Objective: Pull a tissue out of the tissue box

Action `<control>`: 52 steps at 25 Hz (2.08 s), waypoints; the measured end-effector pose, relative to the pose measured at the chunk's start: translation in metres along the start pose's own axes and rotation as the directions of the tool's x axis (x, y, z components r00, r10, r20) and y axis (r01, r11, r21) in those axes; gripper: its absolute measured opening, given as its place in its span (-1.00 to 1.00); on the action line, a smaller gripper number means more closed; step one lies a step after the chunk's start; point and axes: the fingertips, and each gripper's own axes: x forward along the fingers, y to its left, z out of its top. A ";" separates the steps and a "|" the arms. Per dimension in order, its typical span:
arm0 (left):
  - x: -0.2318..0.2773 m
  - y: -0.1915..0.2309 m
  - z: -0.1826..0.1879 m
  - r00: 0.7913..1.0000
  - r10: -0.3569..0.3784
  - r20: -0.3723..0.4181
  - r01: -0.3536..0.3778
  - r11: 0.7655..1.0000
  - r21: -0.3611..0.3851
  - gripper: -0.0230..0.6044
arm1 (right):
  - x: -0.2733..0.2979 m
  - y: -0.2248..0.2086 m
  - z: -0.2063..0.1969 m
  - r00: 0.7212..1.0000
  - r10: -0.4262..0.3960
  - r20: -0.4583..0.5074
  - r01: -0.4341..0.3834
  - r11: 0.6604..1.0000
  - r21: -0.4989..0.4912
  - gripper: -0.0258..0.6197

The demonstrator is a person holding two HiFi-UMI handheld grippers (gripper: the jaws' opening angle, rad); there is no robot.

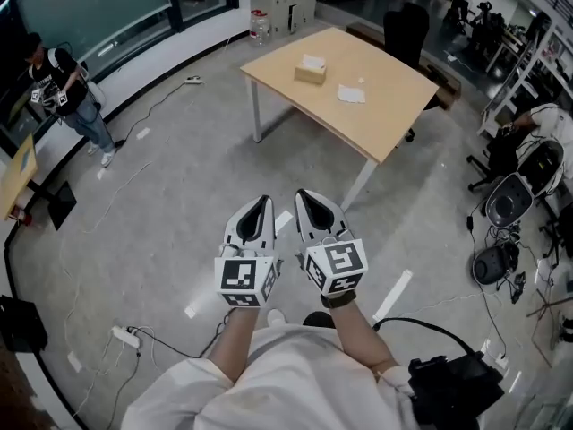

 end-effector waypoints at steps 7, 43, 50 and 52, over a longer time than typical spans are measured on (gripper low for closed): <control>0.005 0.023 -0.012 1.000 0.005 -0.016 -0.006 0.999 -0.036 -0.92 | 0.025 0.012 -0.009 0.999 0.019 -0.038 -0.020 1.000 -0.016 -0.92; 0.359 0.136 -0.021 0.999 -0.010 -0.052 0.010 1.000 -0.001 -0.92 | 0.333 -0.201 0.004 0.996 0.093 -0.009 -0.092 0.994 0.055 -0.92; 0.469 0.178 -0.015 0.991 -0.121 -0.053 0.119 0.993 -0.026 -0.92 | 0.425 -0.256 0.013 1.000 0.006 -0.017 -0.006 0.999 0.033 -0.92; 0.499 0.192 -0.002 0.988 -0.148 -0.031 0.147 0.989 -0.022 -0.92 | 0.451 -0.271 0.026 1.000 -0.027 -0.002 0.027 0.999 0.021 -0.92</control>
